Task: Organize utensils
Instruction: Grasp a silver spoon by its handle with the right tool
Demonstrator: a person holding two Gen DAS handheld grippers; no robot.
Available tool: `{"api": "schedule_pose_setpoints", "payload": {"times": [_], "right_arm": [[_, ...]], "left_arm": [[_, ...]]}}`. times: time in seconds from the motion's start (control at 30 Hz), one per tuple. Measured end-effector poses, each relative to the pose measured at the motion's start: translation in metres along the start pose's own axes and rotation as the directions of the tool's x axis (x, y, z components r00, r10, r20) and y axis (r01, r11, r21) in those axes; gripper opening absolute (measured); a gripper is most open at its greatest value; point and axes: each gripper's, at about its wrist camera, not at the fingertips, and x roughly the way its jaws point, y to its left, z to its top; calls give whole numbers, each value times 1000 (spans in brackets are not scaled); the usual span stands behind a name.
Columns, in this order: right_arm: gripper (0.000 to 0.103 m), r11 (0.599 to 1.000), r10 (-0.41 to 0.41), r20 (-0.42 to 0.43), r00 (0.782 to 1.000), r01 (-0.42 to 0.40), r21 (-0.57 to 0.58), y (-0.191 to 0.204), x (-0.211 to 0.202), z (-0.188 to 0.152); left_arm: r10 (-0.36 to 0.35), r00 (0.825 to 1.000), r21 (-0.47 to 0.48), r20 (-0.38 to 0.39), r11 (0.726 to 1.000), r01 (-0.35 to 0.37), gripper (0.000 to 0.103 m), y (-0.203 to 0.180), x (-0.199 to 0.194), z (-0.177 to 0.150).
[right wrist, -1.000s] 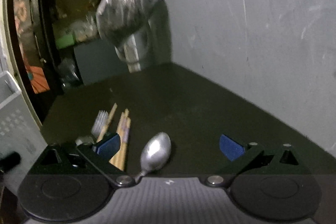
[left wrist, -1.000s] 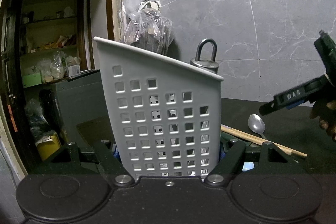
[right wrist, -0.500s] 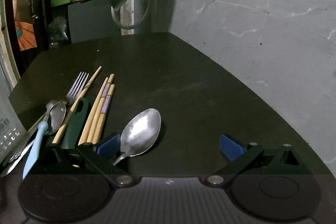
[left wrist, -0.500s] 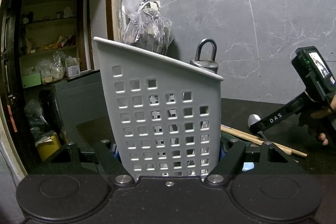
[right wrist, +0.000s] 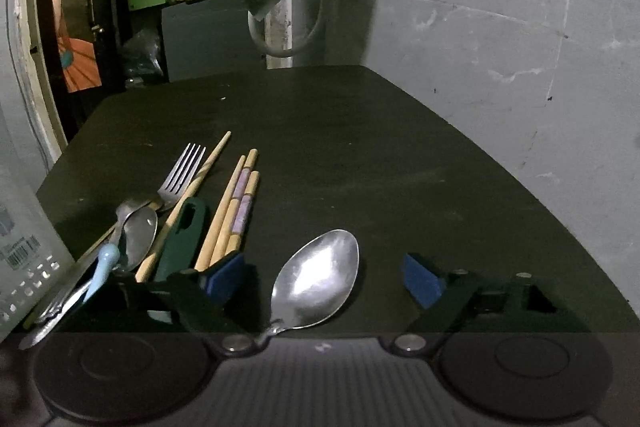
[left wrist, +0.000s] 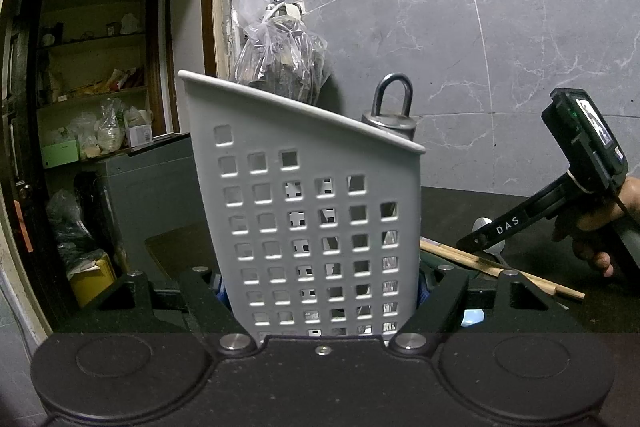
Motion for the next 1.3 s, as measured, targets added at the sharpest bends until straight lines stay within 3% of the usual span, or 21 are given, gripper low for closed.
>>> {"api": "schedule_pose_setpoints", "payload": {"times": [0.07,0.23,0.37,0.83,1.1,1.3], "right_arm": [[83,1000,10,1,1000,-10,10,-2,0,0],[57,1000,14,14,1000,-14,17,-5,-4,-2],[46,1000,13,21,1000,-13,21,-7,-7,-4],[46,995,4,29,1000,-7,102,-25,-45,-32],[48,990,65,26,998,-68,123,-32,-73,-51],[50,982,101,46,994,-107,154,-47,-69,-49]], "left_arm": [[0,1000,0,0,1000,0,77,0,0,0],[0,1000,1,0,1000,0,77,0,0,0],[0,1000,1,0,1000,0,77,0,0,0],[0,1000,1,1,1000,0,77,0,0,0],[-2,1000,9,-2,1000,2,78,-1,1,-1],[-1,1000,20,-6,1000,1,78,-3,1,0]]}}
